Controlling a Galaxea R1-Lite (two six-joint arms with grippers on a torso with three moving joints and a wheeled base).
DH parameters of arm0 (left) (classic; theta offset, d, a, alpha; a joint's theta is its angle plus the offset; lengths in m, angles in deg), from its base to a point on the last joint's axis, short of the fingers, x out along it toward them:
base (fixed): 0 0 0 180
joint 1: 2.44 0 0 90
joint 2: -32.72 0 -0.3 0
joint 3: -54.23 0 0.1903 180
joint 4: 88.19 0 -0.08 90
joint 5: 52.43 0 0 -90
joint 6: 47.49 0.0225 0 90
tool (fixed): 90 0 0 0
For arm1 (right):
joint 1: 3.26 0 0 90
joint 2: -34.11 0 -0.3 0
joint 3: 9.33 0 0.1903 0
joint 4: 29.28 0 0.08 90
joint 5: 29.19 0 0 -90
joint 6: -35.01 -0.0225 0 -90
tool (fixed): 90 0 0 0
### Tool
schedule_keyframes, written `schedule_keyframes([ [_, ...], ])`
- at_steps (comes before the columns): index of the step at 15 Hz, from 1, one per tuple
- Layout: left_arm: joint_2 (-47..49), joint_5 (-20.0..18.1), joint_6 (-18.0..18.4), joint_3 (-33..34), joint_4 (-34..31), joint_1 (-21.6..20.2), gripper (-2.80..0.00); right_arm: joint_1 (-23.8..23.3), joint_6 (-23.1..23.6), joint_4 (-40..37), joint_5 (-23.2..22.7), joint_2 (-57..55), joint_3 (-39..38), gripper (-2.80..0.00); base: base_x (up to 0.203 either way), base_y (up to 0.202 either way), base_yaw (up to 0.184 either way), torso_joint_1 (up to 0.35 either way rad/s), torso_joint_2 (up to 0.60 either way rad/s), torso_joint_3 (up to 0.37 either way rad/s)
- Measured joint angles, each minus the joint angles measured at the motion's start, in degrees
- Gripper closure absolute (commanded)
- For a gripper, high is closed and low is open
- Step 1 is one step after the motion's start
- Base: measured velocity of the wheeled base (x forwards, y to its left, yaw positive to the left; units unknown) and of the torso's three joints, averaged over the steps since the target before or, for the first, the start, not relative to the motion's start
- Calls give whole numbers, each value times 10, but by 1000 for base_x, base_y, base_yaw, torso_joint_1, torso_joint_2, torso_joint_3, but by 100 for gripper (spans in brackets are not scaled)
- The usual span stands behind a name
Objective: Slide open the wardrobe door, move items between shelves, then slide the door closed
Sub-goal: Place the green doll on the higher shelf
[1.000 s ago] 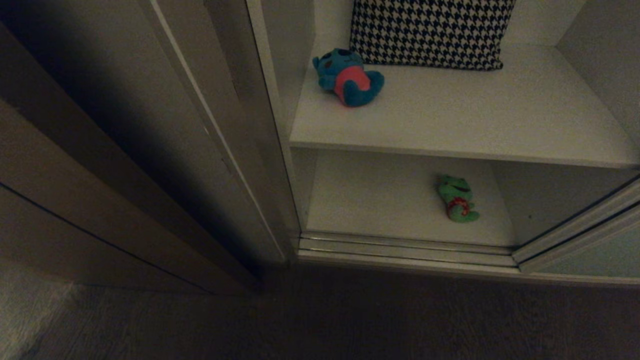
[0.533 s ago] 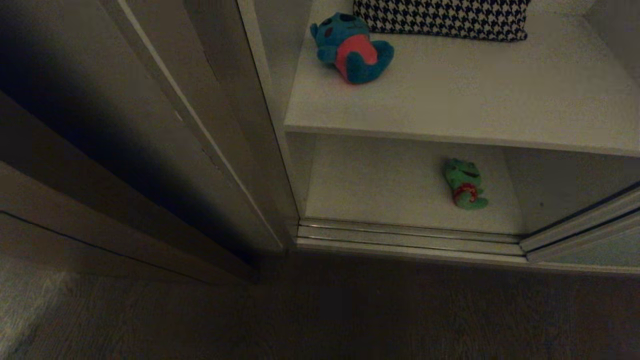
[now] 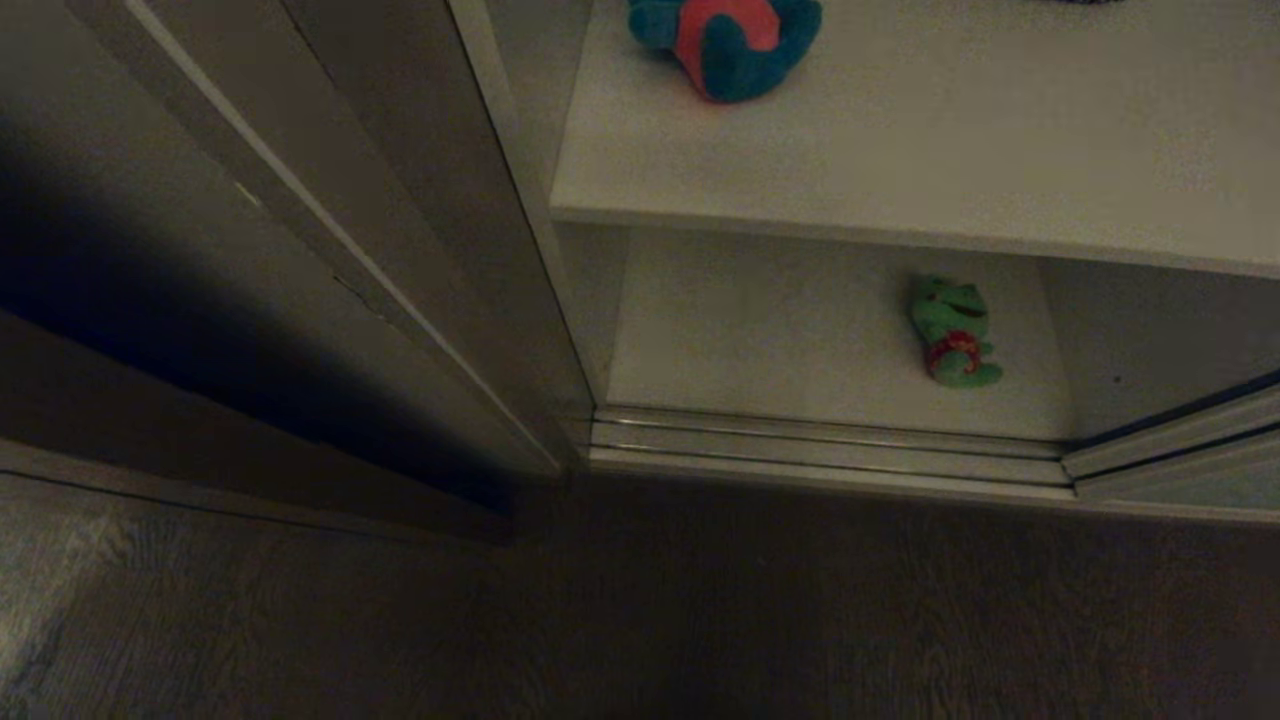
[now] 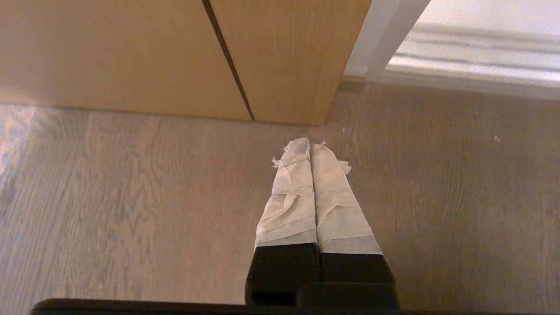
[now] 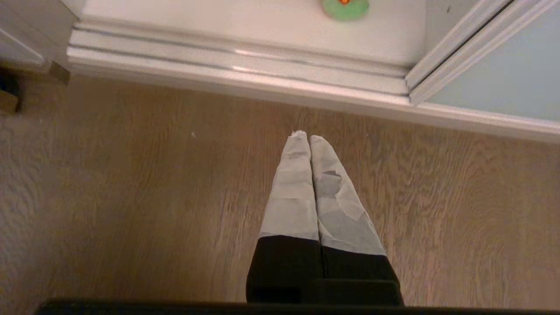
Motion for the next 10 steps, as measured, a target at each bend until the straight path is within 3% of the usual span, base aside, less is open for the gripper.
schedule_keyframes([
  [10, 0, 0, 0, 0, 0, 0, 0, 0, 0, 0, 0, 0, 0, 0, 0, 0, 0, 5, 3, -195],
])
